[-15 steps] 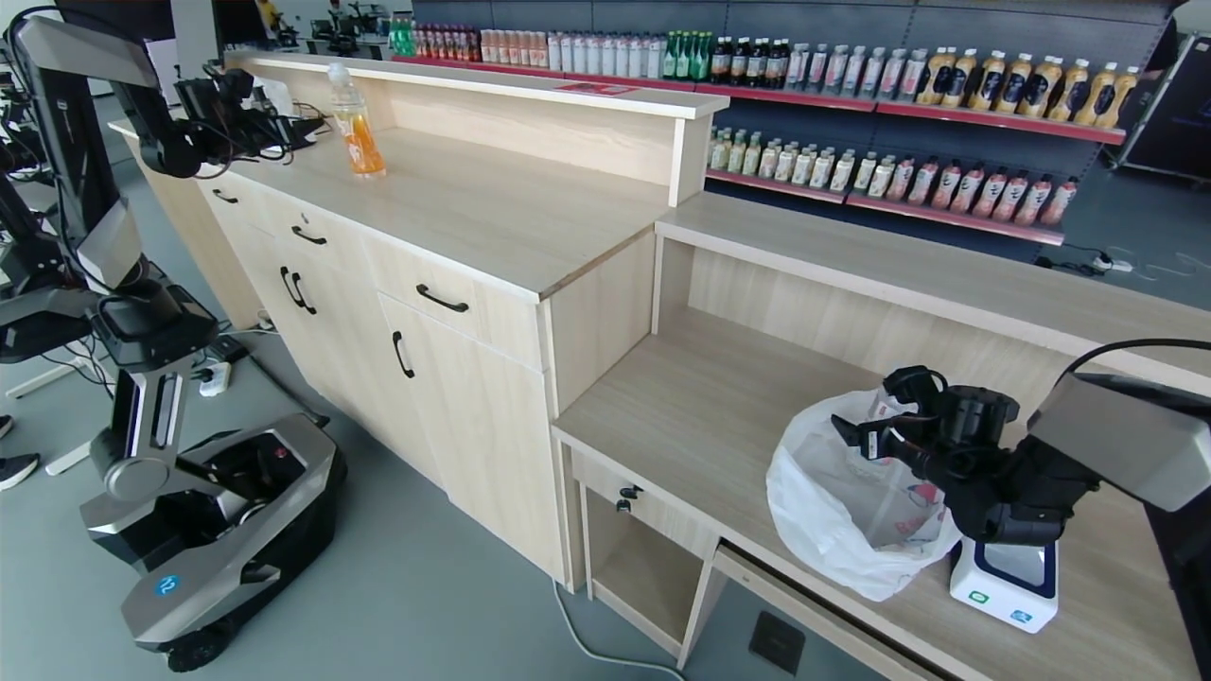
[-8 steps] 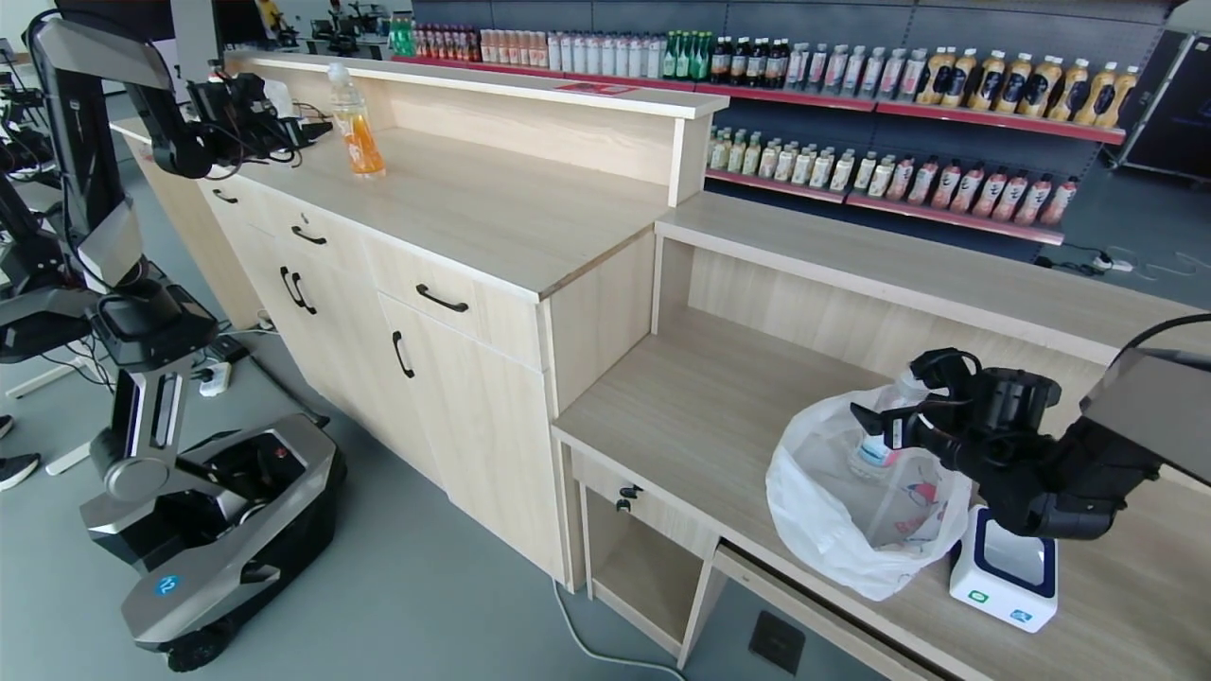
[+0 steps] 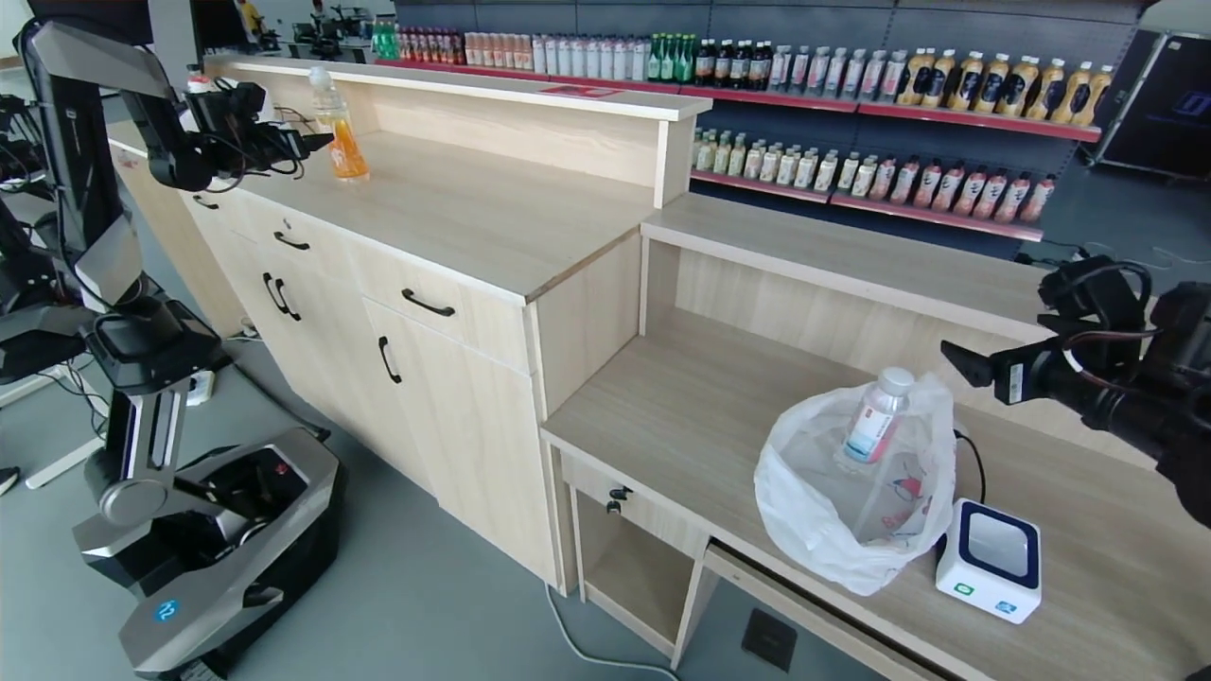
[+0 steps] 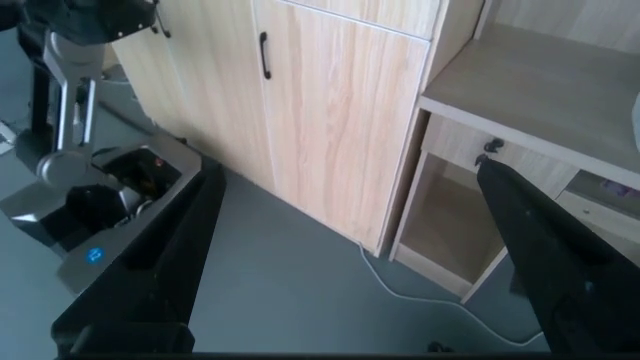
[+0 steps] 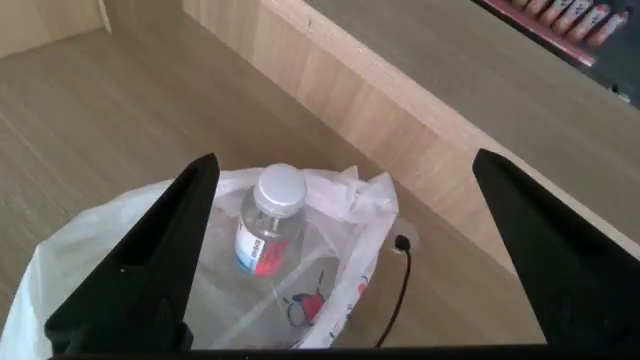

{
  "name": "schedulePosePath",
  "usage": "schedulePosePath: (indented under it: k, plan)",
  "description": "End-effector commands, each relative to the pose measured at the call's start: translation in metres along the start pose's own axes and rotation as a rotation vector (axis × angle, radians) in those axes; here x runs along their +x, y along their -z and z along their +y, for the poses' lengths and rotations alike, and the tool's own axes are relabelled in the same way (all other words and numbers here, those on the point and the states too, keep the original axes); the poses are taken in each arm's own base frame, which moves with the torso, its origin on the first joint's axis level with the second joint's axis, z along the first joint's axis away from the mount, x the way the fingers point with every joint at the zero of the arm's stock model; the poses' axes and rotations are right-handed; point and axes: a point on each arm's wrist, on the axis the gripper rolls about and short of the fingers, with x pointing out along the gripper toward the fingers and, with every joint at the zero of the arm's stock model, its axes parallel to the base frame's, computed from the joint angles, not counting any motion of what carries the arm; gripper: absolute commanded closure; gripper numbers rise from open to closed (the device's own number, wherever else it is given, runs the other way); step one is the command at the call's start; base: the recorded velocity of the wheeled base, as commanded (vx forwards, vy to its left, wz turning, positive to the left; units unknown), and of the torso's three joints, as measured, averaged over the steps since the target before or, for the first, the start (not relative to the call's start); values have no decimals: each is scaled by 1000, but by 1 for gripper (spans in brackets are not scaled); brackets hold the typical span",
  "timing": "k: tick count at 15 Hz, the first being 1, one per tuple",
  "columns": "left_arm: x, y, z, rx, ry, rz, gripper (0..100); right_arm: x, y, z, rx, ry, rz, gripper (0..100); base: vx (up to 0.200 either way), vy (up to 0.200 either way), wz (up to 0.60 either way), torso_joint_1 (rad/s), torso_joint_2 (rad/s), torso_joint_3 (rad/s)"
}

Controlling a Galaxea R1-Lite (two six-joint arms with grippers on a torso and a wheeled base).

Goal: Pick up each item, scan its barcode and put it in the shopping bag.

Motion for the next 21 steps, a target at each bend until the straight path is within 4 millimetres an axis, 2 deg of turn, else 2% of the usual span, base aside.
schedulePosePath:
  k: [1,3,5,6,7,9,12,15,21]
  plan:
    - [0,0,0,0,0,0,0,-56,-13,-38,-29,191,72,0,0,0,-600,-2,-2,7]
    - [0,0,0,0,0,0,0,-68,4,-54,5,306,287,0,0,0,-600,5,2,5]
    - [0,0,0,0,0,0,0,-77,19,-61,29,337,452,0,0,0,-600,-5,5,2]
    - [0,0,0,0,0,0,0,-78,26,-64,42,334,500,0,0,0,-600,2,7,7]
    - [0,0,0,0,0,0,0,-75,46,-68,56,326,592,0,0,0,0,0,0,0]
    - [0,0,0,0,0,0,0,-66,69,-68,-3,264,694,0,0,0,0,0,0,0]
    - [0,0,0,0,0,0,0,-48,91,-71,-58,142,725,0,0,0,0,0,0,0]
    - [0,0,0,0,0,0,0,-49,117,-83,-195,-13,741,0,0,0,0,0,0,0]
    - [0,0,0,0,0,0,0,-39,143,-81,-167,-93,756,0,0,0,0,0,0,0]
